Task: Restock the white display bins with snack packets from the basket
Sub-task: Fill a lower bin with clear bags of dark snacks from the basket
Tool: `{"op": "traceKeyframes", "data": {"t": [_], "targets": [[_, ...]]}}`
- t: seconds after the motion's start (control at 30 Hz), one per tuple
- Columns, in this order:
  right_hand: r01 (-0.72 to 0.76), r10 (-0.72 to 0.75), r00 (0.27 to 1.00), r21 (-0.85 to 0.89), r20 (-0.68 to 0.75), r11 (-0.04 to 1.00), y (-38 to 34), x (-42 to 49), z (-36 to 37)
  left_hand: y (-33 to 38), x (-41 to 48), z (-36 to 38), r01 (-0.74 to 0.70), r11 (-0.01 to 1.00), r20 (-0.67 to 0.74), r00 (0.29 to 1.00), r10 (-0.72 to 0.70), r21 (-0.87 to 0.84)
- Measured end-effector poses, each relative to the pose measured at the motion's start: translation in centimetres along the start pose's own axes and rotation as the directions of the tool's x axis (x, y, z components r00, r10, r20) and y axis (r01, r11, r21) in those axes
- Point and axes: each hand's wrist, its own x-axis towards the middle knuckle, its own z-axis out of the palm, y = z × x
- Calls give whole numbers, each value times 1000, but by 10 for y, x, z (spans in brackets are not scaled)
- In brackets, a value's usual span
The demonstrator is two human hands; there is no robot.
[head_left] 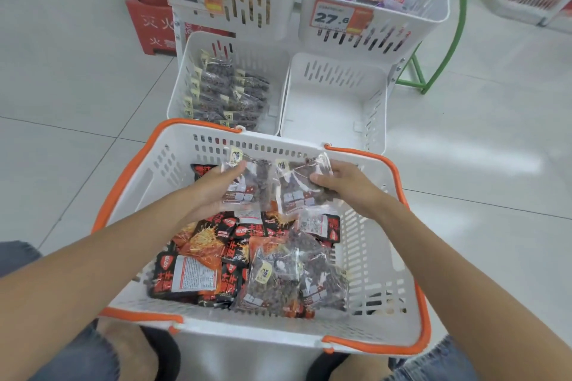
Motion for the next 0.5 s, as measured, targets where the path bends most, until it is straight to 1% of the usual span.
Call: {"op": "traceKeyframes", "data": {"t": [0.03,0.07,0.1,0.13,0.17,0.23,0.3,0.4,0.47,0.5], "targets": [[-15,19,999,110,-28,994,-5,5,9,4,-2,2,18,998,70,997,-14,-61],[-32,43,997,181,-59,983,-9,9,20,6,-1,5,32,996,109,994,-22,-87],[-40,60,994,206,-92,978,-11,14,29,8,-1,8,23,995,109,994,-13,-98],[-40,62,992,195,-108,980,-13,18,38,10,1,9,-8,997,76,997,13,-71],[-39,56,992,151,-111,988,-15,22,43,14,-1,10,-39,999,49,998,40,-21],[-20,21,995,8,-96,1000,-24,27,48,21,-2,8,-92,982,-4,996,94,165],[38,-42,998,-90,-47,995,-38,33,46,29,0,0,-146,948,-20,987,159,284],[149,-131,987,-216,96,965,-64,49,41,52,1,-10,-196,927,36,980,195,319],[165,-141,983,-216,120,962,-83,65,36,71,7,-19,-218,919,81,976,203,328],[168,-149,983,-206,106,964,-91,74,33,81,12,-23,-233,915,99,972,212,330]]}}
